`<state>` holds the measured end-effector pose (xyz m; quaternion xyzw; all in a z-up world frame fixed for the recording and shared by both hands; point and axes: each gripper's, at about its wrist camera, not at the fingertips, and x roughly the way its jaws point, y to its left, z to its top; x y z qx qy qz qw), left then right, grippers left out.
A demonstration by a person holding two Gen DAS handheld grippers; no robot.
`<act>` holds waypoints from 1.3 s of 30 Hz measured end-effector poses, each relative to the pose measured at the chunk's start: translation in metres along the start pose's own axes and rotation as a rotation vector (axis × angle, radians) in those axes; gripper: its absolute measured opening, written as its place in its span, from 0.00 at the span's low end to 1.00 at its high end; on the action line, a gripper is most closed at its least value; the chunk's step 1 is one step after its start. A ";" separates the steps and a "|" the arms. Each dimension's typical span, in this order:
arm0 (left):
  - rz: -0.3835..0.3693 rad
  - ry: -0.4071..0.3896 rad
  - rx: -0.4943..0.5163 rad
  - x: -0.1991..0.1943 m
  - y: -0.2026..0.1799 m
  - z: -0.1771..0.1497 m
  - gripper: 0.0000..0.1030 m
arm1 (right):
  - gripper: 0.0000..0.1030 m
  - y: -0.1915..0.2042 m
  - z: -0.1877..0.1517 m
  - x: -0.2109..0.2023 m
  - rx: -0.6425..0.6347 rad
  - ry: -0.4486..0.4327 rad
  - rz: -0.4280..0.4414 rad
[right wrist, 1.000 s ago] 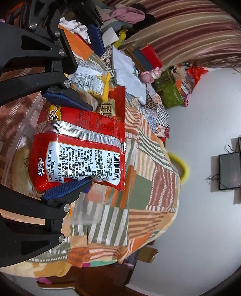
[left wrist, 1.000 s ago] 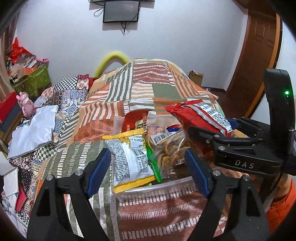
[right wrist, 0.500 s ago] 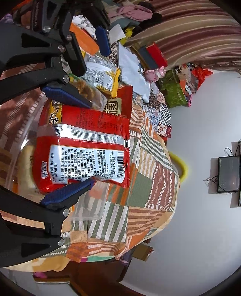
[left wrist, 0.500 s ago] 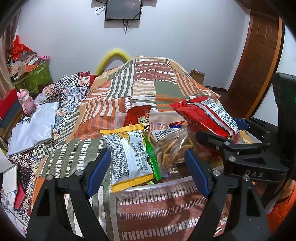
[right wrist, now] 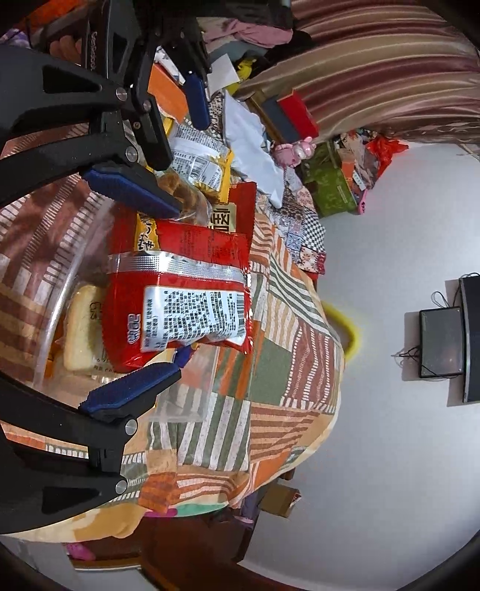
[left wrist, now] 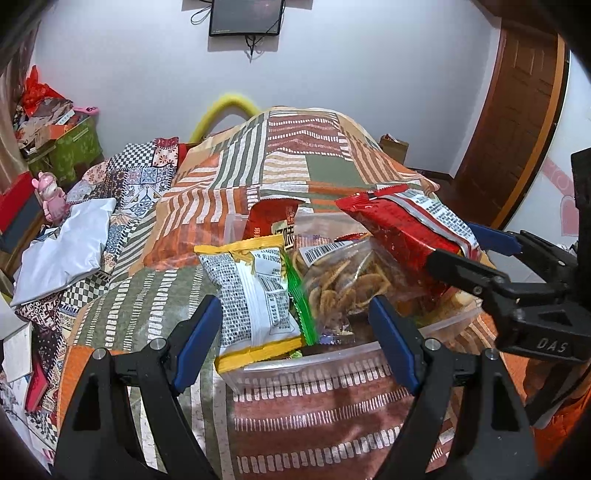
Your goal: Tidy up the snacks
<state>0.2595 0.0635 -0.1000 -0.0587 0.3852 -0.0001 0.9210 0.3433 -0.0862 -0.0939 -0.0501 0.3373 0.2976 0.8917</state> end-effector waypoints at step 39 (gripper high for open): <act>-0.027 -0.457 0.100 -0.185 -0.056 -0.028 0.93 | 0.94 0.025 -0.031 -0.164 0.025 -0.313 0.008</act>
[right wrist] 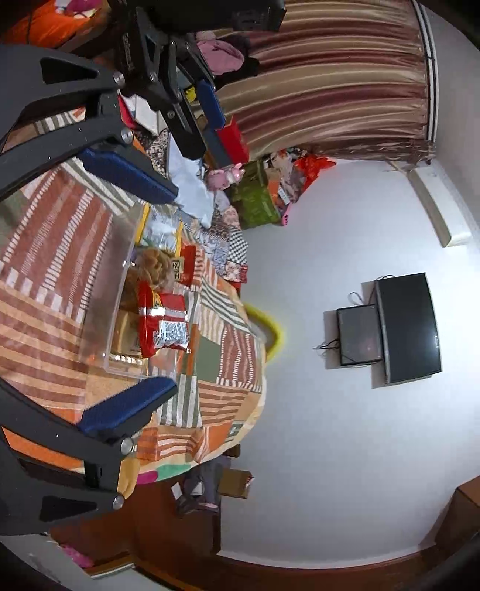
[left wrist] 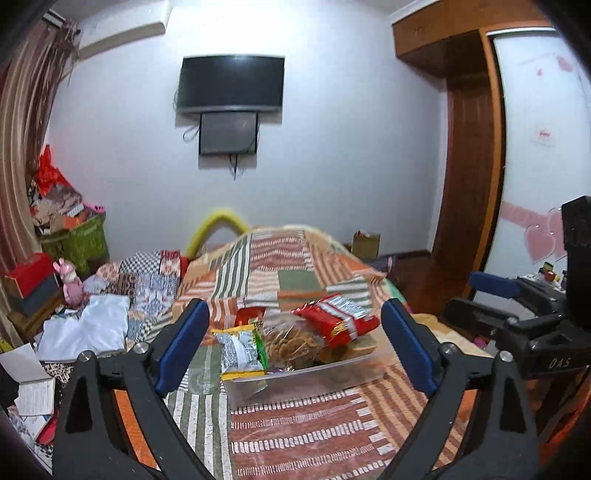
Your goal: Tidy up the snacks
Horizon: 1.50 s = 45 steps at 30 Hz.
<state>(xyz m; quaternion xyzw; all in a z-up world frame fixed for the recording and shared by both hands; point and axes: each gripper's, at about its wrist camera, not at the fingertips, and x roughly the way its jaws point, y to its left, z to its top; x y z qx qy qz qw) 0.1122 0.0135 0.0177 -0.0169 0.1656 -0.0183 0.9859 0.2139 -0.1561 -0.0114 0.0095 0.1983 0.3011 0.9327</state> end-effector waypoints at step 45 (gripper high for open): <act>-0.034 -0.021 -0.051 -0.051 0.001 -0.022 0.99 | 1.00 0.021 -0.018 -0.050 0.021 -0.092 -0.004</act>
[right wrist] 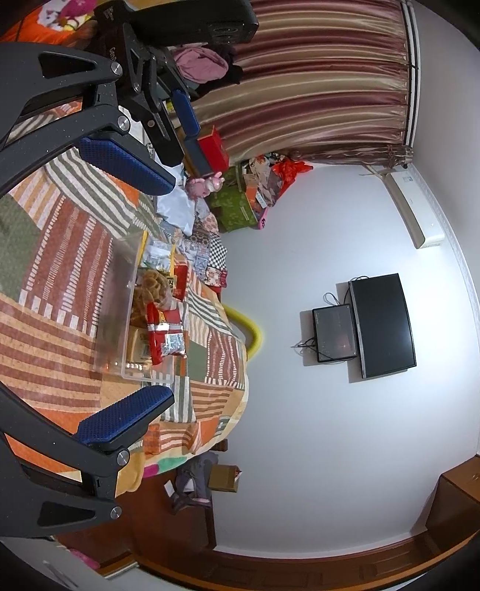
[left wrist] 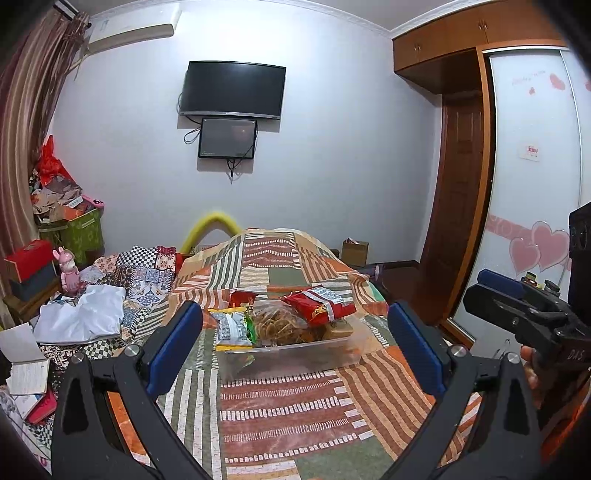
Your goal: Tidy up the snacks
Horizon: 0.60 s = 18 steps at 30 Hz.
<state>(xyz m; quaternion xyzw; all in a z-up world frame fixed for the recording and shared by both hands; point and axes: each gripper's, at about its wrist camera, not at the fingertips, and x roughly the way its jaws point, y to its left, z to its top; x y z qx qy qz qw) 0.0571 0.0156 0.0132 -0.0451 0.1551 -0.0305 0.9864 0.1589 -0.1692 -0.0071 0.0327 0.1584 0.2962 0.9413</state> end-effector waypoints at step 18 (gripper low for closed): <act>-0.009 0.006 0.007 0.004 -0.004 0.000 0.99 | 1.00 -0.003 0.002 0.002 0.012 0.005 0.001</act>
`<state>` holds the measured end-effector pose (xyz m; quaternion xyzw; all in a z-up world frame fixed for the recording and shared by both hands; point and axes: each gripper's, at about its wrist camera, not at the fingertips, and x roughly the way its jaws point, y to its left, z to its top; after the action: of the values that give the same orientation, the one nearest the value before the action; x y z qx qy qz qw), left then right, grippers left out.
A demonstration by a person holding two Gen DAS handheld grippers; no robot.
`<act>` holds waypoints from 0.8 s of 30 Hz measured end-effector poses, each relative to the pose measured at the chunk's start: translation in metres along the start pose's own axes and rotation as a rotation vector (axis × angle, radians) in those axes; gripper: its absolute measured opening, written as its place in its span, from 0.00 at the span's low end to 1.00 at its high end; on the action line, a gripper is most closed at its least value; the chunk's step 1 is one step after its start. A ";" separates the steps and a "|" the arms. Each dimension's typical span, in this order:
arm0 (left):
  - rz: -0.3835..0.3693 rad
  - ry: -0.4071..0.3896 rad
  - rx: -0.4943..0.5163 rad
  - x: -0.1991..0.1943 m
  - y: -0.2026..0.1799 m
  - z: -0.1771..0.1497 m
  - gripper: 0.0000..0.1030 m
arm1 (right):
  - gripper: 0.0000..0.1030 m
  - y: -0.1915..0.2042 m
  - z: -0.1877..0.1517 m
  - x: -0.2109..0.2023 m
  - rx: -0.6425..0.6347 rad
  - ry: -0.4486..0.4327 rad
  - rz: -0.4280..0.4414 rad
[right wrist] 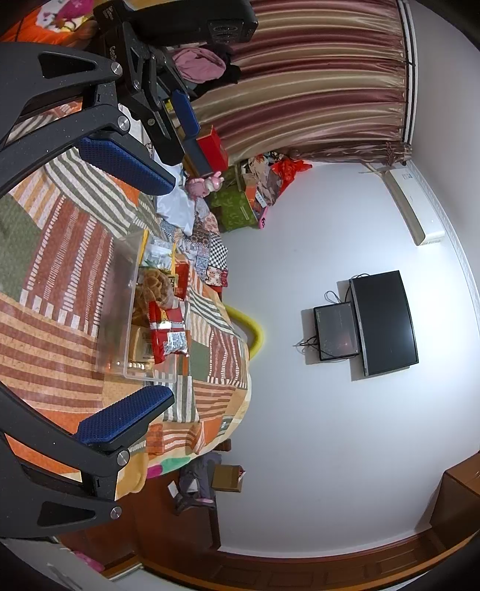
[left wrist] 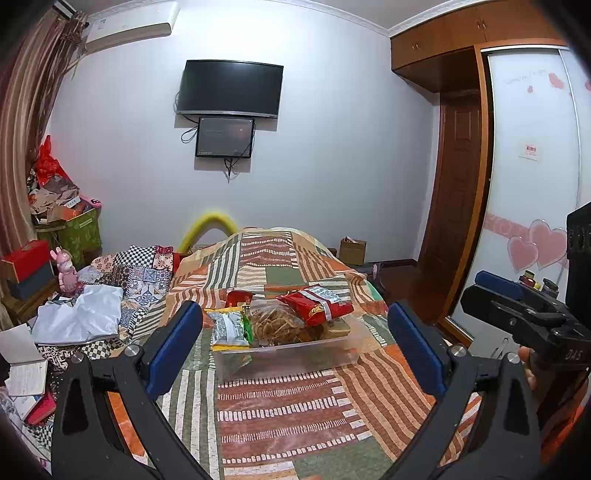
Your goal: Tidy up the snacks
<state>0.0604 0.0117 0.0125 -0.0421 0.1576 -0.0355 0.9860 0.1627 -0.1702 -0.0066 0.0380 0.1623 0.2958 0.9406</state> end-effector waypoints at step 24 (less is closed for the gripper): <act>-0.020 0.005 0.001 0.001 -0.002 0.001 0.99 | 1.00 0.000 -0.002 -0.003 0.007 -0.003 0.000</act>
<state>0.0614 0.0094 0.0133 -0.0433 0.1598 -0.0457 0.9851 0.1597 -0.1722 -0.0078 0.0416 0.1620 0.2951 0.9407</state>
